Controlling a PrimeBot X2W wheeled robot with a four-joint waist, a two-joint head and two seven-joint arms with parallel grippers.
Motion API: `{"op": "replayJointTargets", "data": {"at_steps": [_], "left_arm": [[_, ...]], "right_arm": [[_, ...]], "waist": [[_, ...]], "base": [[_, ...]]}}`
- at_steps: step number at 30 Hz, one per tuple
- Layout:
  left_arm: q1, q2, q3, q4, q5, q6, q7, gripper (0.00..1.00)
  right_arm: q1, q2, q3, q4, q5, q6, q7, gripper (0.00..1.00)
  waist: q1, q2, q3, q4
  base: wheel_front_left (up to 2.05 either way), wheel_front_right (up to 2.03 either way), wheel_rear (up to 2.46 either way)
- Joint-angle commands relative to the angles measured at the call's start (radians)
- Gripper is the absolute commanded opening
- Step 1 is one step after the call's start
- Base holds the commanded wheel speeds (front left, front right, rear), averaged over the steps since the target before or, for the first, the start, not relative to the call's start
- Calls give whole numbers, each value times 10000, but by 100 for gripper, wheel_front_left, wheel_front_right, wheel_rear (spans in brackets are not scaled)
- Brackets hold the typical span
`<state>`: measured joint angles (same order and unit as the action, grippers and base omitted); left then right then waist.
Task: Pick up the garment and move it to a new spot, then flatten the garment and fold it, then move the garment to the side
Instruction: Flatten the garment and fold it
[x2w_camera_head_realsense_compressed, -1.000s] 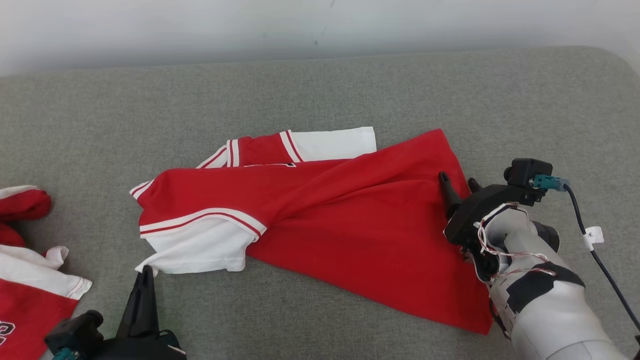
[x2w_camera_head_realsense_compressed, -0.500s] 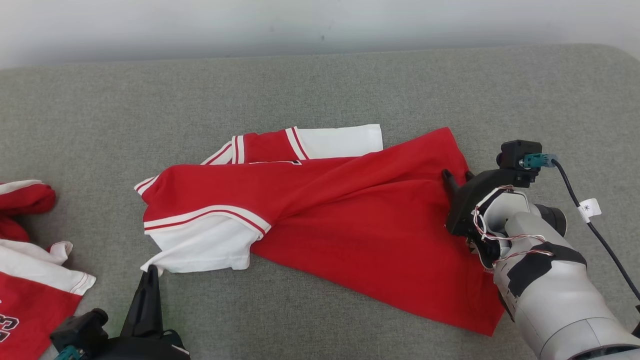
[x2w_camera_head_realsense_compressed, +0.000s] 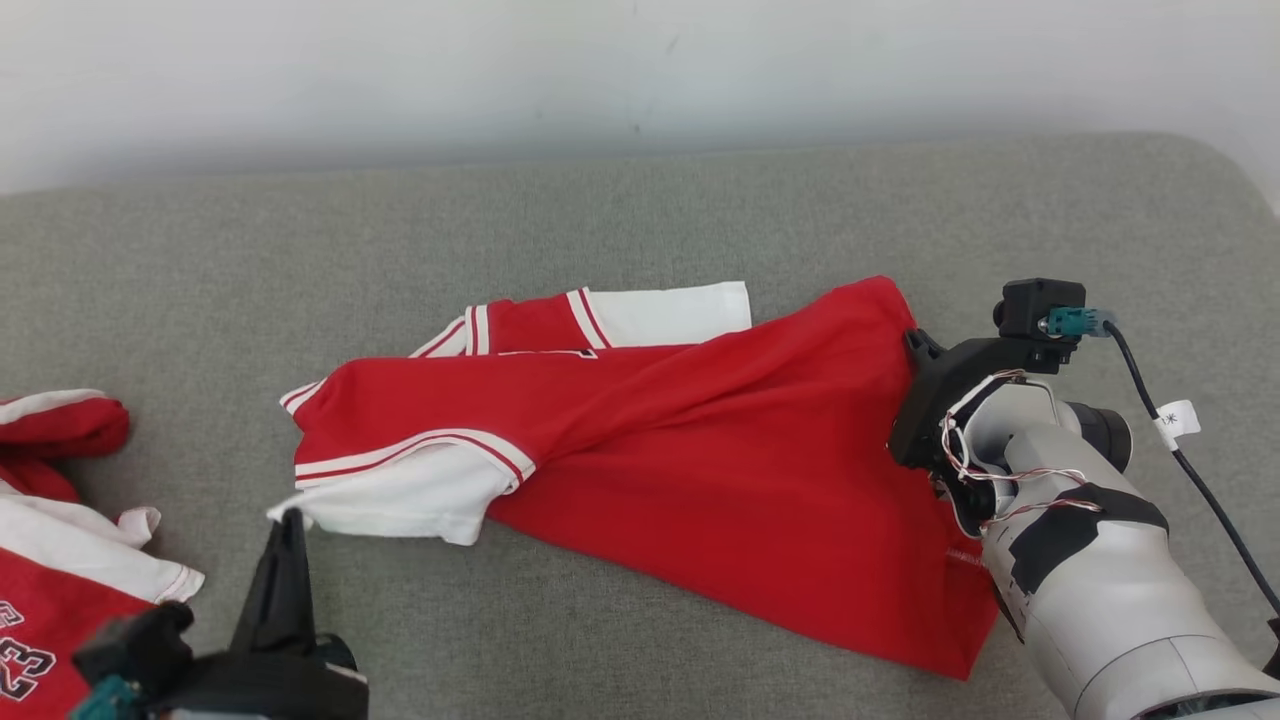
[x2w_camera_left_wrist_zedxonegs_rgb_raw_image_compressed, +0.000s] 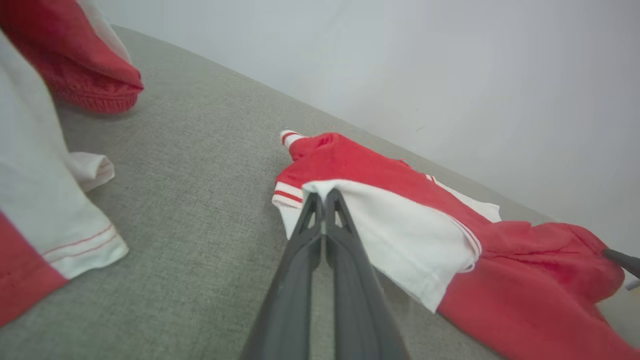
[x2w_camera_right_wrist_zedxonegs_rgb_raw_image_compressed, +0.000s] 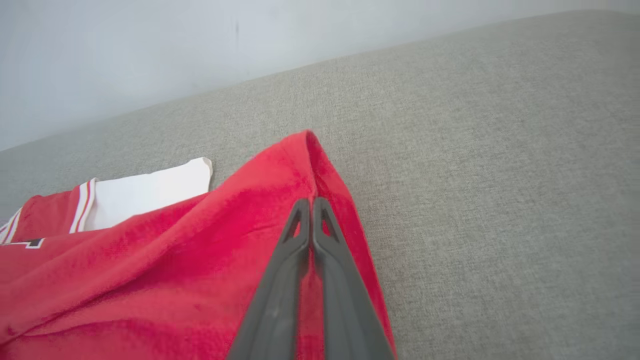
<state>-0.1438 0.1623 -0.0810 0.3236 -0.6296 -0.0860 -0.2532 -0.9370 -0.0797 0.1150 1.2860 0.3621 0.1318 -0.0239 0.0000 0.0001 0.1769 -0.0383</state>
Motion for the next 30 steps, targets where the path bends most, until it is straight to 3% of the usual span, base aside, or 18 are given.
{"op": "replayJointTargets", "data": {"at_steps": [1, 9, 11, 18, 30], "left_arm": [[-228, 69, 88, -173, -209, -54, 94, 0], [-1680, 388, 545, -1300, -1275, -51, 1319, 0], [-2321, 483, 589, -1650, -1606, 10, 1915, 0], [-3923, 878, 467, -2478, -2167, 179, 3463, 0], [-7222, 1412, 12, -2963, -2257, 416, 5162, 0]], "right_arm": [[108, 15, 1, -75, 127, -23, -53, 0], [493, -436, 521, -1962, 1906, -23, 788, 0], [704, -1139, 847, -3248, 2878, -23, 1375, 0], [1072, -2574, 1066, -5814, 4868, -23, 1994, 0], [353, -4338, 1360, -8219, 5286, -23, 1853, 0]], "waist": [[0, -1, -338, -31], [0, -1, -1128, -115], [0, -1, -1381, -239], [0, -1, -1807, -401], [0, -1, -2095, -445]], "base": [[0, 0, 0], [0, 0, 0], [0, 0, 0], [0, 0, 0], [0, 0, 0]]}}
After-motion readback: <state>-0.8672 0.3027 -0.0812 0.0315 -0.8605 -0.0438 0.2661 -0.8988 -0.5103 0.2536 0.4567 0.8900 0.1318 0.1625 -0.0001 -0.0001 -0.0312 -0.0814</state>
